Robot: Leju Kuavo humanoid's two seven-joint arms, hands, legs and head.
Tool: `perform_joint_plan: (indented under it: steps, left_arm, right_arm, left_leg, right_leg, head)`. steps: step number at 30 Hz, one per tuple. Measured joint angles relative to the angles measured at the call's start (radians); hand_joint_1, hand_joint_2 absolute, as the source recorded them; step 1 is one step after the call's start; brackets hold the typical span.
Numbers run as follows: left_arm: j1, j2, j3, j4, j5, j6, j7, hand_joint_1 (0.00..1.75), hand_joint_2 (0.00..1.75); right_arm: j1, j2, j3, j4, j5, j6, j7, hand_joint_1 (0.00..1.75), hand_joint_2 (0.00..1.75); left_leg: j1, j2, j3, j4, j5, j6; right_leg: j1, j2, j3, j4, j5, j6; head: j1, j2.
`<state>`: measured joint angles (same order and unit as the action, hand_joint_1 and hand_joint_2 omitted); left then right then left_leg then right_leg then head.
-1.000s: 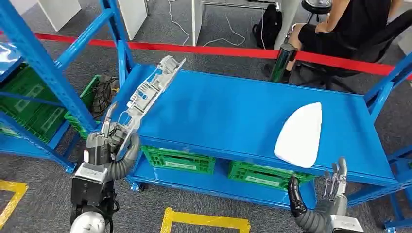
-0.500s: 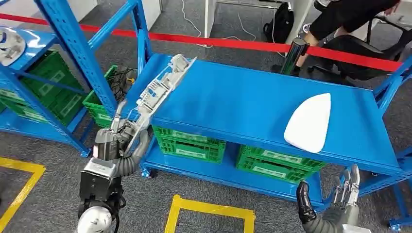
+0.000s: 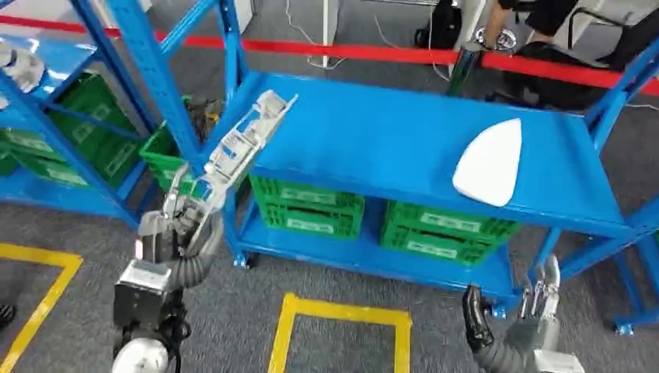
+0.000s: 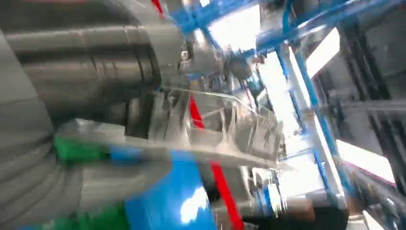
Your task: Take the parts from the cabinet and place them on the table.
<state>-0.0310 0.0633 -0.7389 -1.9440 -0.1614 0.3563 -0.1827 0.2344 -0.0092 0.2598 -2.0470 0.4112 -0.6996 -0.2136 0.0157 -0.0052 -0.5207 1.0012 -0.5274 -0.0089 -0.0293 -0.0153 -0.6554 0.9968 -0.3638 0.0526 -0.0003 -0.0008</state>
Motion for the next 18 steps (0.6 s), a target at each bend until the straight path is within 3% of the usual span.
perform_joint_plan:
  steps: [1, 2, 3, 4, 5, 6, 7, 8, 10, 11, 12, 15, 16, 17, 18]
  left_arm:
    - [-0.003, 0.000, 0.000, 0.000, 0.000, 0.000, -0.001, 1.55, 1.75]
    - [-0.004, 0.000, 0.000, 0.000, 0.000, 0.000, -0.001, 1.54, 1.75]
    - [-0.004, -0.001, 0.001, 0.000, 0.001, 0.000, -0.001, 1.55, 1.75]
    - [-0.003, -0.001, 0.001, 0.000, 0.001, -0.002, 0.000, 1.55, 1.75]
    - [-0.002, 0.000, 0.002, 0.000, 0.003, -0.002, 0.000, 1.54, 1.75]
    - [-0.002, 0.000, 0.003, 0.000, 0.003, -0.002, 0.000, 1.57, 1.75]
    - [-0.002, 0.000, 0.003, 0.000, 0.003, -0.002, 0.000, 1.57, 1.75]
    - [-0.002, 0.000, 0.003, 0.000, 0.003, -0.002, 0.000, 1.48, 1.75]
    - [-0.002, 0.000, 0.003, 0.000, 0.004, -0.003, 0.000, 1.52, 1.75]
    - [-0.002, 0.000, 0.003, 0.000, 0.005, -0.003, 0.000, 1.47, 1.75]
    - [-0.003, 0.000, 0.004, 0.000, 0.005, -0.003, 0.000, 1.43, 1.75]
    - [-0.003, 0.000, 0.004, 0.000, 0.006, -0.003, 0.000, 1.20, 1.75]
    - [-0.003, 0.000, 0.003, 0.000, 0.007, -0.004, -0.001, 1.06, 1.75]
    - [-0.003, 0.000, 0.003, 0.000, 0.010, -0.004, -0.001, 1.06, 1.75]
    - [-0.004, 0.000, 0.003, 0.000, 0.013, -0.004, -0.002, 1.17, 1.75]
  right_arm:
    - [0.000, 0.000, 0.000, 0.000, -0.001, 0.000, 0.000, 0.00, 1.75]
    - [0.000, 0.000, -0.001, 0.000, -0.001, 0.000, 0.000, 0.00, 1.75]
    - [0.001, 0.000, -0.001, 0.000, -0.001, 0.000, 0.000, 0.00, 1.75]
    - [0.001, 0.000, -0.001, 0.000, -0.002, 0.000, 0.000, 0.00, 1.75]
    - [0.001, 0.000, -0.001, 0.000, -0.002, 0.000, 0.000, 0.00, 1.75]
    - [0.001, 0.000, -0.001, 0.000, -0.003, 0.000, 0.000, 0.00, 1.75]
    - [0.001, 0.000, -0.001, 0.000, -0.003, 0.000, 0.000, 0.00, 1.75]
    - [0.001, 0.000, -0.001, 0.000, -0.005, 0.000, 0.000, 0.00, 1.75]
    - [0.000, 0.000, -0.001, 0.000, -0.010, 0.000, -0.002, 0.00, 1.75]
    - [-0.003, 0.000, -0.001, 0.000, -0.011, 0.000, -0.004, 0.00, 1.75]
    - [-0.005, 0.000, -0.001, 0.000, -0.013, 0.000, -0.005, 0.00, 1.75]
    - [-0.004, 0.000, -0.001, 0.000, -0.018, 0.000, -0.009, 0.00, 1.75]
    - [-0.004, 0.001, -0.001, 0.000, -0.019, 0.000, -0.009, 0.00, 1.75]
    - [-0.006, 0.001, -0.001, 0.000, -0.020, 0.000, -0.010, 0.00, 1.75]
    - [-0.008, 0.001, -0.001, 0.000, -0.021, 0.000, -0.011, 0.00, 1.75]
  left_leg:
    - [0.005, 0.001, -0.013, -0.011, 0.015, 0.017]
    - [0.010, 0.003, -0.006, -0.012, 0.026, 0.027]
    - [0.011, 0.003, -0.015, -0.011, 0.037, 0.037]
    - [0.011, 0.004, -0.027, -0.011, 0.047, 0.038]
    - [0.009, 0.004, -0.040, -0.012, 0.058, 0.037]
    - [0.009, 0.004, -0.056, -0.011, 0.068, 0.036]
    - [0.010, 0.004, -0.073, -0.006, 0.077, 0.034]
    - [0.013, 0.004, -0.087, 0.000, 0.084, 0.031]
    - [0.023, 0.003, -0.115, 0.016, 0.093, 0.017]
    - [0.023, 0.003, -0.126, 0.025, 0.098, 0.009]
    - [0.022, 0.003, -0.137, 0.030, 0.104, -0.001]
    - [0.028, 0.003, -0.139, 0.022, 0.136, -0.027]
    - [0.029, 0.002, -0.140, 0.019, 0.145, -0.036]
    - [0.033, 0.002, -0.148, 0.032, 0.115, -0.037]
    - [0.030, 0.005, -0.172, 0.074, 0.058, -0.034]
  right_leg:
    - [0.001, 0.004, -0.006, 0.000, 0.003, 0.008]
    - [0.000, 0.008, -0.018, 0.016, -0.037, 0.010]
    - [0.000, 0.010, -0.043, 0.066, -0.107, 0.008]
    - [-0.001, 0.010, -0.057, 0.145, -0.173, 0.009]
    - [-0.002, 0.010, -0.070, 0.229, -0.221, 0.009]
    - [-0.001, 0.010, -0.077, 0.290, -0.239, 0.010]
    - [-0.002, 0.010, -0.068, 0.316, -0.225, 0.013]
    - [-0.004, 0.010, -0.039, 0.296, -0.190, 0.015]
    - [-0.013, 0.010, 0.069, 0.154, -0.127, 0.025]
    - [-0.015, 0.014, 0.114, 0.066, -0.157, 0.037]
    - [-0.003, 0.025, 0.162, 0.018, -0.180, 0.028]
    - [0.007, 0.026, 0.141, 0.031, -0.171, 0.002]
    - [0.008, 0.023, 0.133, 0.026, -0.162, -0.013]
    - [0.004, 0.015, 0.125, 0.022, -0.148, -0.029]
    - [0.007, 0.015, 0.112, 0.020, -0.137, -0.039]
  head:
    - [-0.007, 0.000]
    - [-0.006, 0.000]
    - [0.009, 0.000]
    - [0.021, 0.000]
    - [0.028, 0.000]
    - [0.026, 0.000]
    - [0.027, 0.000]
    - [0.027, 0.000]
    - [0.027, 0.000]
    - [0.030, 0.000]
    - [0.042, 0.000]
    - [0.029, 0.000]
    - [0.027, 0.000]
    - [0.019, 0.000]
    - [0.007, 0.000]
